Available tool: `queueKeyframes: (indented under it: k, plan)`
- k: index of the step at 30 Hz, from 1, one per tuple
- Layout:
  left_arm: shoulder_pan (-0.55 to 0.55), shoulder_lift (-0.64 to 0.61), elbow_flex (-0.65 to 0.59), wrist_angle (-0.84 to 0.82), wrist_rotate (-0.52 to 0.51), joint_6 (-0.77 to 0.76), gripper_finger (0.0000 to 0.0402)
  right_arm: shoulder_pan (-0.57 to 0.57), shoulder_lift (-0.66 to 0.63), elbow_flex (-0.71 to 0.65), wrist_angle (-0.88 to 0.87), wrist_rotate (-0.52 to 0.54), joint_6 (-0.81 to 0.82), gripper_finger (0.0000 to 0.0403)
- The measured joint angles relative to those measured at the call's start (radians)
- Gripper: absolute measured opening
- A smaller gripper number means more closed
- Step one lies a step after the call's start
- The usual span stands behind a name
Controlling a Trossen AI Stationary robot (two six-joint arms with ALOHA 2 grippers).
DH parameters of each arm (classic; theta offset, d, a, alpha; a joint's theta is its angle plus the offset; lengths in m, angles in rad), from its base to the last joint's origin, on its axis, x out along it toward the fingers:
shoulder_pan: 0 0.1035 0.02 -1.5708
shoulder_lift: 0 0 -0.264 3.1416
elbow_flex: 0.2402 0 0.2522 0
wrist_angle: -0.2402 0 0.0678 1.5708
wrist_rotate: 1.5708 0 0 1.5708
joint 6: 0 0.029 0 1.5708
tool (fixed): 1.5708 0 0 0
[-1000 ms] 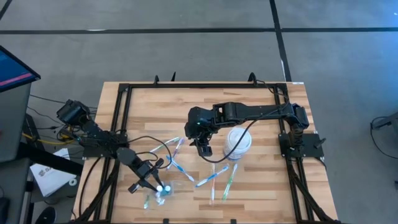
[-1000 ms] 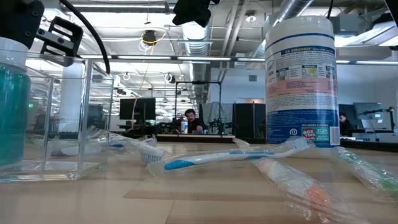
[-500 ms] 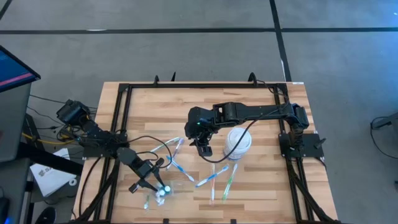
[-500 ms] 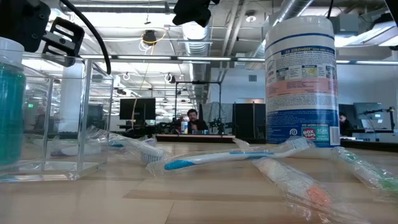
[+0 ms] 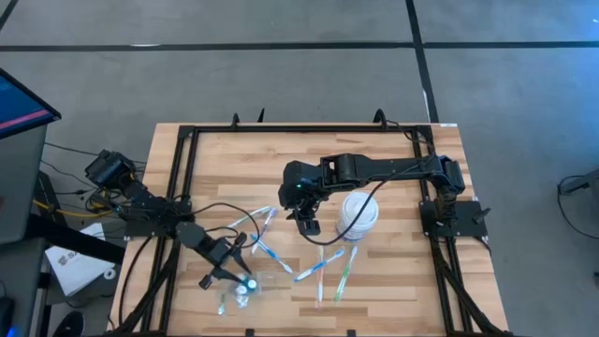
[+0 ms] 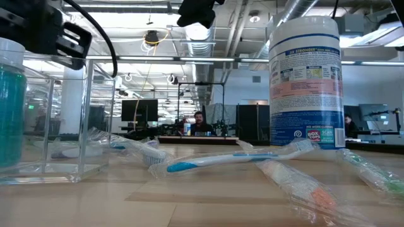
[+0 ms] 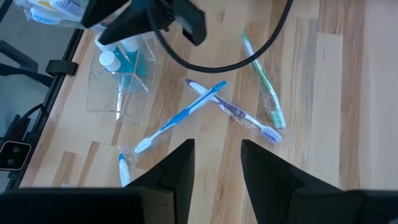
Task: Pick & Place toothbrushing station
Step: Put the left green toothbrush into the transparent organizer
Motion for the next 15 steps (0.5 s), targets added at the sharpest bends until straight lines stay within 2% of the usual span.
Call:
queueKeyframes:
  k: [8,15]
  plan:
    - [0.000,-0.001,0.000,0.000,-0.155,-0.058,0.0118,0.000,0.000,0.000,-0.002,0.000,0.002,0.0122]
    - [0.000,-0.052,-0.007,-0.002,-0.276,-0.066,0.0104,0.001,0.000,0.000,-0.026,0.000,0.009,0.0122]
